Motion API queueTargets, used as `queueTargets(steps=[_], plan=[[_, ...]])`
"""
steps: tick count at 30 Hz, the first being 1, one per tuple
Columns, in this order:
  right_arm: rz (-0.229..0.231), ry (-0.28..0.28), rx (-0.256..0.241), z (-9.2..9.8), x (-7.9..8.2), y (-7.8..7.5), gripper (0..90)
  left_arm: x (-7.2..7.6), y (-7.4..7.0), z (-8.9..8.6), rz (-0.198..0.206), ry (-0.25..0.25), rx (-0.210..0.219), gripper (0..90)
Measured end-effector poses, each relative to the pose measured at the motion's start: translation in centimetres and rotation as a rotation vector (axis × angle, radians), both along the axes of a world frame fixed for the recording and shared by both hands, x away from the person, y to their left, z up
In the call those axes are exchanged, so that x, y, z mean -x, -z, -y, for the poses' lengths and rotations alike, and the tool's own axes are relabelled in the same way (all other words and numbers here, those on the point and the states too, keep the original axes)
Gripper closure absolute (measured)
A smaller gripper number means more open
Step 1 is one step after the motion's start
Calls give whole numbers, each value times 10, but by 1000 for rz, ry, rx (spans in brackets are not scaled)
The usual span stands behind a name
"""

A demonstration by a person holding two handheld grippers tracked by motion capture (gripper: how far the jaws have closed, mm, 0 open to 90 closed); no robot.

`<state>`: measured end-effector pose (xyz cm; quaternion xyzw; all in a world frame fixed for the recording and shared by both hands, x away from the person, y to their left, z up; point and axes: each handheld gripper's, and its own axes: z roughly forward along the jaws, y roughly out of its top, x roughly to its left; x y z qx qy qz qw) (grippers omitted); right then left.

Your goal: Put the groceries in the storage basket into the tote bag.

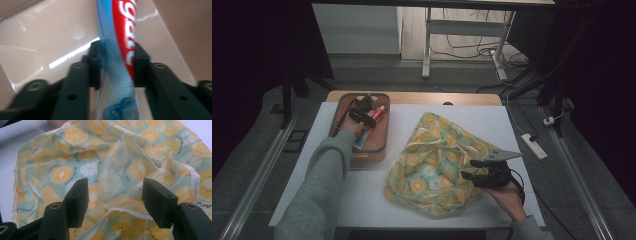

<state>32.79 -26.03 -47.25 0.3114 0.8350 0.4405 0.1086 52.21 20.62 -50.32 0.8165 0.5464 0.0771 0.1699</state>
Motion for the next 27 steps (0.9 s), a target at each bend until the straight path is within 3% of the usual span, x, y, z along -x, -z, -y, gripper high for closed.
queueTargets(steps=[3, 10, 14, 19, 27], plan=[[-2, 2, -2, 1, 0, 0, 390, 1, -2, -5, 1, -14, 7, 737], [1, 5, -7, 3, 0, -1, 389, 5, -6, -22, -1, -20, 84, 758], [1, 11, -13, 4, -1, 0, 389, 11, -24, -33, 72, -19, 151, 760], [0, 10, -9, 3, 0, 0, 389, 30, -61, -42, 194, 30, 235, 762], [5, 10, -8, 2, 0, -1, 389, 72, -111, -43, 337, 153, 314, 764]])
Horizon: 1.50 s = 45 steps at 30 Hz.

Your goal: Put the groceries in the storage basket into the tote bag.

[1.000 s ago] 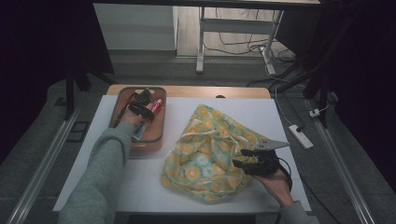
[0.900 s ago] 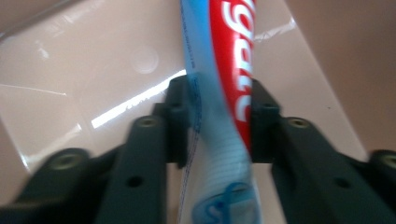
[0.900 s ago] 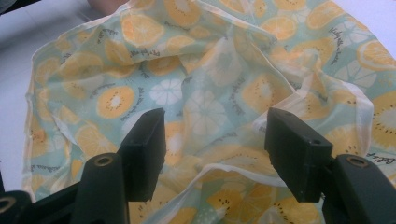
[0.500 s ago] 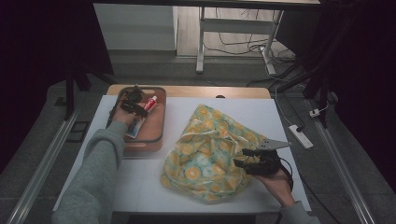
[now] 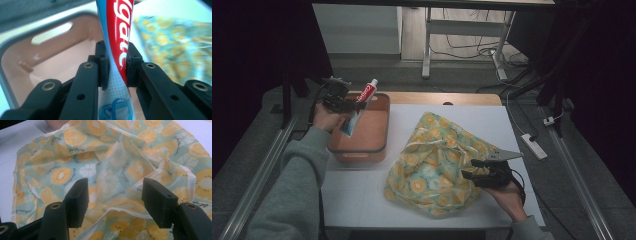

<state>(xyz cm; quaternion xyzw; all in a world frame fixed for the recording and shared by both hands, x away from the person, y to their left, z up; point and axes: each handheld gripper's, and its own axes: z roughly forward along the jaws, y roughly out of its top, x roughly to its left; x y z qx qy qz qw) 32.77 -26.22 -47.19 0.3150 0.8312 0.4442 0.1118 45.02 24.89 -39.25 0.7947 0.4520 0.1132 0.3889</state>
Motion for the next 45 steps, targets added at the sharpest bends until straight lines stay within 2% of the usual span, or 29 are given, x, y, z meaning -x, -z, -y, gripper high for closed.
queueTargets(steps=[4, 7, 9, 15, 20, 24, 31, 38, 42, 45], plan=[[-1, 10, -1, 2, -1, 0, 390, 24, -15, 15, 51, 103, 8, 764], [-2, 21, -6, 5, -2, 0, 389, 41, -20, 35, 74, 204, 21, 764], [-4, 29, -9, 6, -3, 0, 389, 51, -21, 52, 85, 276, 14, 764], [-2, 39, -13, 9, -4, 1, 389, 72, -10, 112, 75, 464, 1, 763], [-3, 48, -12, 11, -5, 3, 388, 78, 5, 159, 55, 575, -30, 763], [-2, 62, -15, 14, -6, 2, 388, 78, 20, 188, 37, 616, -49, 763], [-4, 81, -19, 20, -6, 3, 389, 81, 48, 222, 16, 683, -185, 762], [-2, 84, -18, 22, -6, 3, 388, 88, 66, 234, -1, 776, -313, 761], [-1, 90, -21, 23, -6, 3, 388, 92, 75, 237, -15, 818, -375, 761], [-2, 90, -21, 24, -6, 3, 388, 93, 80, 241, -28, 838, -406, 761]])
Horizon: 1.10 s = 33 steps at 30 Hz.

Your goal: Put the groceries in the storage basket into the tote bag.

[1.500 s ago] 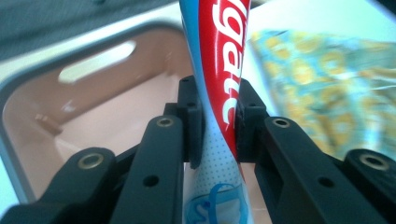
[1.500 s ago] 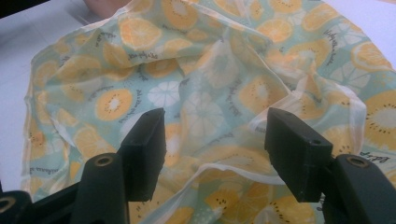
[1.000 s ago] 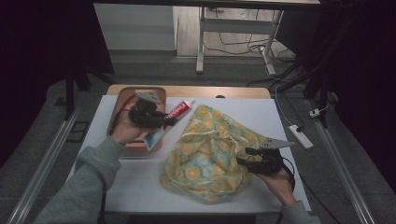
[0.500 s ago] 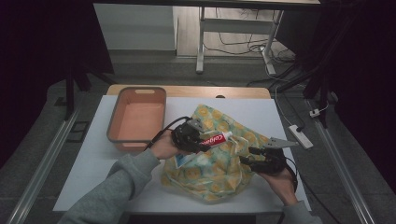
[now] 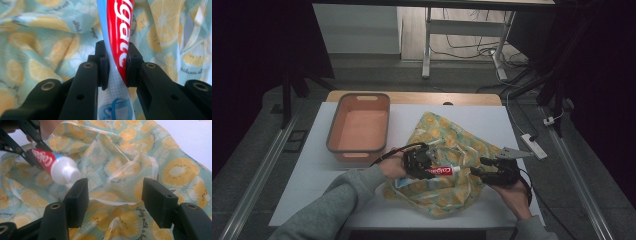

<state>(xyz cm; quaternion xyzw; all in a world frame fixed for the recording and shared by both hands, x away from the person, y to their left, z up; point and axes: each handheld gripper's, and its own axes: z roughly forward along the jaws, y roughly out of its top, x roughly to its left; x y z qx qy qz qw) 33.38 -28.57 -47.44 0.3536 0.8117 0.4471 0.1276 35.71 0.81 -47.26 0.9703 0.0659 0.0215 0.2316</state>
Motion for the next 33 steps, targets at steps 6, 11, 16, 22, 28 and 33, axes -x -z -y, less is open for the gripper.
queueTargets(steps=[6, 11, 16, 22, 28, 33], plan=[[1, -5, -2, -1, 0, 0, 387, 1, 9, 7, 4, 29, -63, 759], [1, -8, 0, -1, 0, 0, 387, 4, 15, 10, 27, 82, -116, 758], [3, -9, -3, -1, 0, 0, 386, 4, 16, 17, 40, 105, -124, 757], [3, -12, 0, -3, 1, -1, 387, 1, 17, 39, 78, 114, -115, 755], [1, -15, -1, -4, 1, 0, 386, -3, 21, 47, 92, 122, -87, 744], [0, -18, 3, -4, 1, 0, 386, -5, 4, 32, 61, 40, 28, 523]])
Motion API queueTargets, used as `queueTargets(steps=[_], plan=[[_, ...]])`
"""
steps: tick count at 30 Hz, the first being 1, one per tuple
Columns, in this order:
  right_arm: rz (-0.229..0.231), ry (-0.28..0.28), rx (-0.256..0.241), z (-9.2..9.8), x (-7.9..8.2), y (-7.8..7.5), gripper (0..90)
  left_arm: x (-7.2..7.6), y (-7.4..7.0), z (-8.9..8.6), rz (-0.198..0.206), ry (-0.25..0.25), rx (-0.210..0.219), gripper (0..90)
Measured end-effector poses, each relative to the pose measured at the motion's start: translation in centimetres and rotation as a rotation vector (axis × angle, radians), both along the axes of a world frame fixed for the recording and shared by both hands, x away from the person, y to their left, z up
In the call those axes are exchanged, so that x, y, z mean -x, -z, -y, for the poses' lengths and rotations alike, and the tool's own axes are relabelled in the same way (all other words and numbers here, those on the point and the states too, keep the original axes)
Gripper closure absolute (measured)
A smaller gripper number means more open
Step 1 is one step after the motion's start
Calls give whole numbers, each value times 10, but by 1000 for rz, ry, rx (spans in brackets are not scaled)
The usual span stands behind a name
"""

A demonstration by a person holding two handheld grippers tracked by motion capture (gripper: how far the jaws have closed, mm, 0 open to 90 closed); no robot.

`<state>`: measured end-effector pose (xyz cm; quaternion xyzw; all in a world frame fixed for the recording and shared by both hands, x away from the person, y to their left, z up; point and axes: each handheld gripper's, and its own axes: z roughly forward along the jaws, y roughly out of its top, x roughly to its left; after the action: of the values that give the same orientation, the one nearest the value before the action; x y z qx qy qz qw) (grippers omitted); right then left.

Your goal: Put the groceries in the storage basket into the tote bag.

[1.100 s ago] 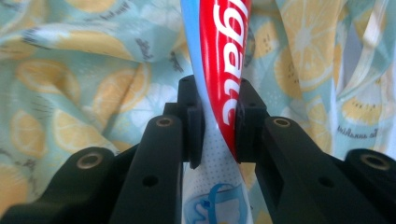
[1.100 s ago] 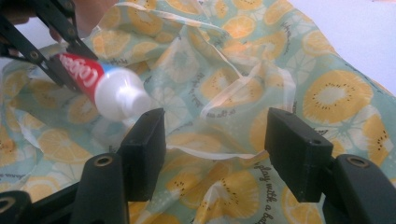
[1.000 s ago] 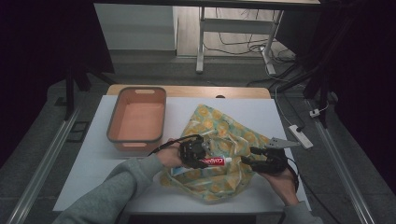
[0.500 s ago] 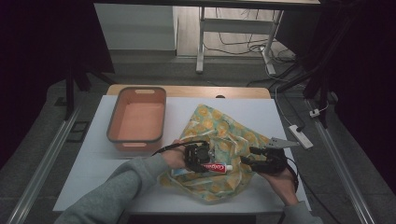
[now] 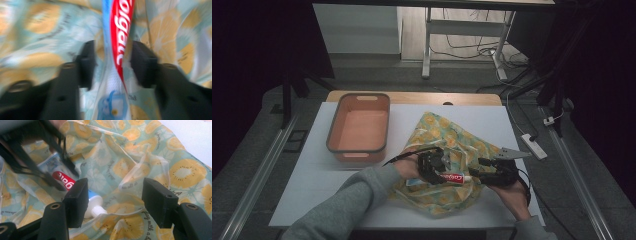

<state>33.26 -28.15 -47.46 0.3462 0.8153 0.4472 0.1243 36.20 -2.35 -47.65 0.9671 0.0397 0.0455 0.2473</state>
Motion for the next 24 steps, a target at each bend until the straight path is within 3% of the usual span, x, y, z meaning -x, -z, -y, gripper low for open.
queueTargets(steps=[3, 8, 14, 17, 24], plan=[[4, 2, -2, 0, 0, -1, 386, 0, -12, -16, -4, -41, 52, 456], [1, 5, 2, -1, 0, 0, 385, 0, -19, -42, -10, -124, 102, 416], [4, 16, 3, 0, 1, 1, 384, -4, -24, -73, -28, -273, 156, 392], [5, 20, 2, 0, 2, 0, 381, -3, -27, -90, -23, -352, 157, 389], [16, 15, 5, 2, 13, -4, 374, 7, -28, -131, -42, -433, 229, 388]])
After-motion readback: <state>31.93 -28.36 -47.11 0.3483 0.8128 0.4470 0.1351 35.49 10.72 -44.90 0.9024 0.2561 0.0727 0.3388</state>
